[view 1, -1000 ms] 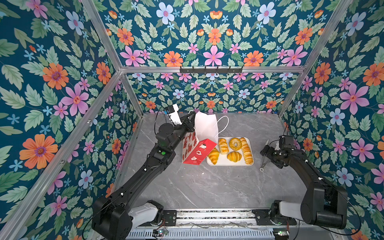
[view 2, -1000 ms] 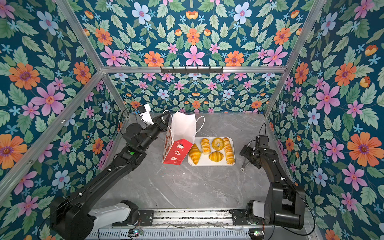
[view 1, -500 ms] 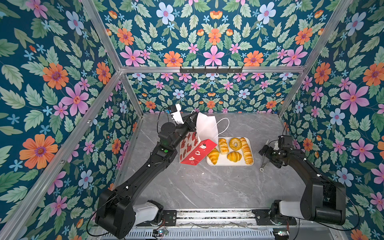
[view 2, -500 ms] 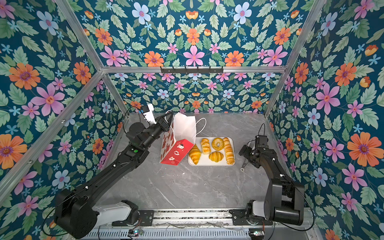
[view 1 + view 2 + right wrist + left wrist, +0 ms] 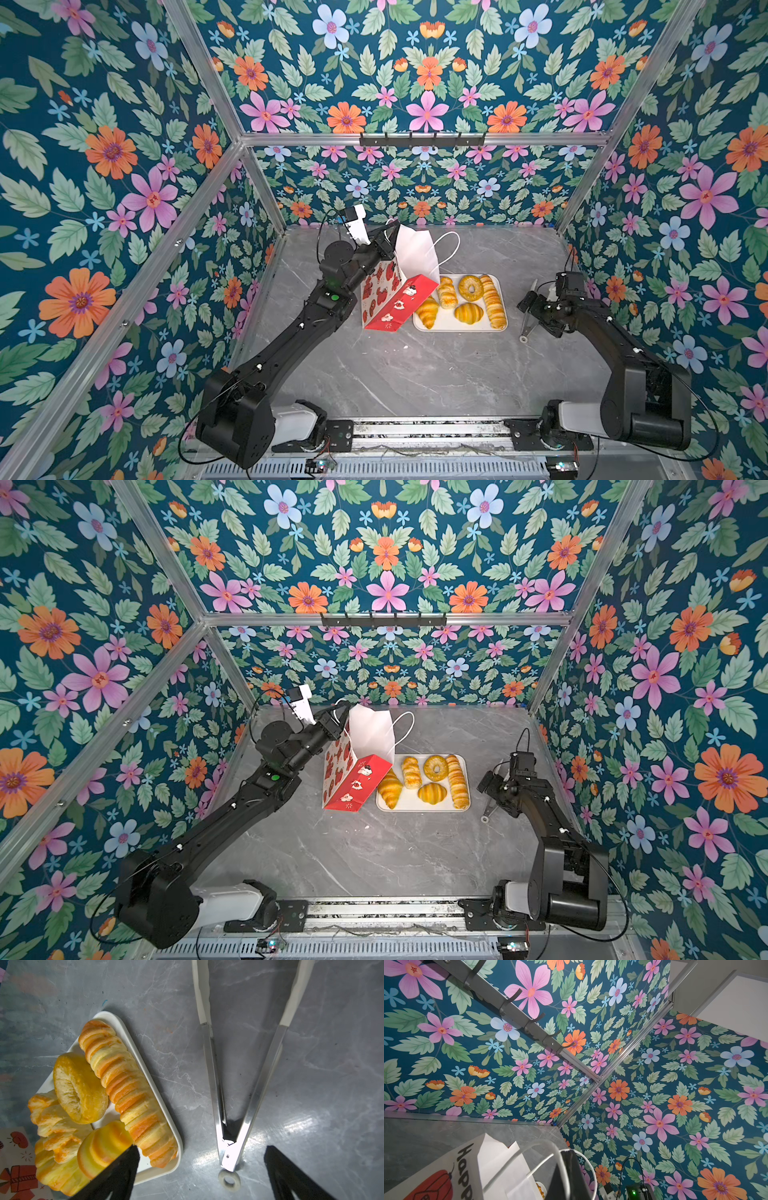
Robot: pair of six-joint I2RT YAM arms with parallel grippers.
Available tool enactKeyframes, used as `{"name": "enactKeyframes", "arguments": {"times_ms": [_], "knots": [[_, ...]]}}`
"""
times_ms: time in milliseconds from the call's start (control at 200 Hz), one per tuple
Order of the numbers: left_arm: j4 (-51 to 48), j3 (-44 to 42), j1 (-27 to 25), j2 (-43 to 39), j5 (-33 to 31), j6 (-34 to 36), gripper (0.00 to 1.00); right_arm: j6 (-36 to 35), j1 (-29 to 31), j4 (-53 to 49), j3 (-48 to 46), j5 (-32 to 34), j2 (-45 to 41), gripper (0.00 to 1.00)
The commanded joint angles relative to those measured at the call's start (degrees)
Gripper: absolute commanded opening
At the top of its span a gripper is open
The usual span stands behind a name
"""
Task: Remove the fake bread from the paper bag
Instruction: 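Lift the paper bag upright and set it beside the tray with the left gripper, then release the bag handle and draw the left gripper back toward the robot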
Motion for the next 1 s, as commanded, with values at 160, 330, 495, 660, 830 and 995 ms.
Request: {"name": "enactKeyframes", "arguments": {"times_ms": [160,330,495,660,830,995], "knots": [[4.2,0.5,0.2,0.9,1.2,-1.8,0.0,0.6,0.0,1.3,-0.1,-0.5,0.7,0.95],[6.9,-0.8,2.4,2.4,3.3,-4.7,0.0,0.8,0.0,1.8,-0.4,-0.5,1.4,0.95],[10.3,-2.3,6.1,4.5,7.4,-7.5,0.0,1.0,0.1,2.3,-1.0,-0.7,1.7,0.95],[10.2,-2.4,8.1,5.7,10.0,-7.7,0.0,1.3,0.0,2.4,-1.4,-0.8,1.6,0.95],[9.8,-3.1,9.3,5.6,10.9,-7.4,0.0,1.5,0.0,2.6,-1.4,-1.0,1.7,0.95],[9.0,-3.8,10.6,5.2,11.5,-7.1,0.02,1.8,0.0,3.0,-1.7,-1.3,1.8,0.95]]}}
